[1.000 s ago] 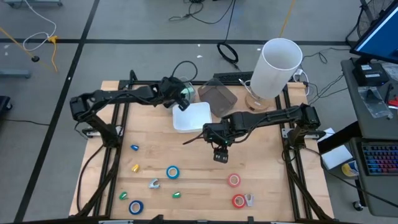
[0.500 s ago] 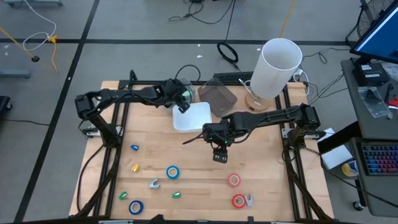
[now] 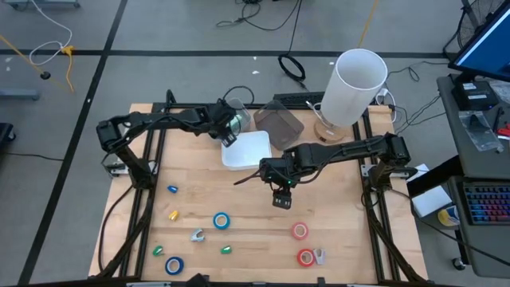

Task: Pick and place Stapler, Stapler remover, tape
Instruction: Put the large light blue stapler into the gray bin, then put the small blue stapler into the gray bin

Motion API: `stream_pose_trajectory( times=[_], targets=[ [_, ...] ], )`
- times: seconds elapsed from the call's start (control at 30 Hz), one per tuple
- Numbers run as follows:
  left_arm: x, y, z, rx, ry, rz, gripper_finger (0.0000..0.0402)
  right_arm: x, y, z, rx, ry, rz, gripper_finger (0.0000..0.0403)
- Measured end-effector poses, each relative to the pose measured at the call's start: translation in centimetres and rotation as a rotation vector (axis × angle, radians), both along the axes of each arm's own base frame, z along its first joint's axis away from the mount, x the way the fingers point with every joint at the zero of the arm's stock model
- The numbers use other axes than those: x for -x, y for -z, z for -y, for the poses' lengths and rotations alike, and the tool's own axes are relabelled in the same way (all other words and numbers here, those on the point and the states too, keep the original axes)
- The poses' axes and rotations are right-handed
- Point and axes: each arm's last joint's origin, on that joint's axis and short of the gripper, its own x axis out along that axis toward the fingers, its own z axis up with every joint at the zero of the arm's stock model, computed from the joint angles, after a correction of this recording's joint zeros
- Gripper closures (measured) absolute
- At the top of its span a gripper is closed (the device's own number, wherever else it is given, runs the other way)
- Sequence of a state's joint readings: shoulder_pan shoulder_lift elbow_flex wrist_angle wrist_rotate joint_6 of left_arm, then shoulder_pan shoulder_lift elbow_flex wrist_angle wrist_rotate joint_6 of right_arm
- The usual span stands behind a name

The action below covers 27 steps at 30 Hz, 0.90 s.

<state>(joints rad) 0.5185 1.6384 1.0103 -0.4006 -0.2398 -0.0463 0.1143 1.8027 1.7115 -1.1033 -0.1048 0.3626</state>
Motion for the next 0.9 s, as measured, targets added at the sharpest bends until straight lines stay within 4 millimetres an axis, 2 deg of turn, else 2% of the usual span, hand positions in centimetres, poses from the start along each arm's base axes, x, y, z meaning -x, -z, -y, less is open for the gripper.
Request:
stream_pose_trajectory(
  times=[0.1, 0.4, 0.57, 0.73, 0.9],
  targets=[
    [0.2, -0.2, -0.3, 0.007, -0.005, 0.007, 0.0223, 0.0, 0.0, 0.0, 0.0, 0.0, 0.0, 0.0159],
    [0.5, -0.4, -0.8, 0.01, -0.007, -0.012, 0.0246, -0.1, 0.0, 0.0, -0.001, 0.0, 0.004, 0.0156],
    [1.1, -3.8, -0.5, 0.034, -0.019, 0.057, 0.0246, 0.0, 0.0, 0.0, 0.0, -0.001, 0.003, 0.0159],
    [2.5, -7.5, 2.1, 0.15, 0.033, 0.179, 0.0246, 0.1, 0.1, 0.0, 0.002, -0.002, -0.01, 0.0159],
    [4.5, -9.8, 6.7, 0.308, 0.087, 0.188, 0.0245, 0.2, 0.1, 0.0, 0.005, -0.005, -0.027, 0.016]
  ],
)
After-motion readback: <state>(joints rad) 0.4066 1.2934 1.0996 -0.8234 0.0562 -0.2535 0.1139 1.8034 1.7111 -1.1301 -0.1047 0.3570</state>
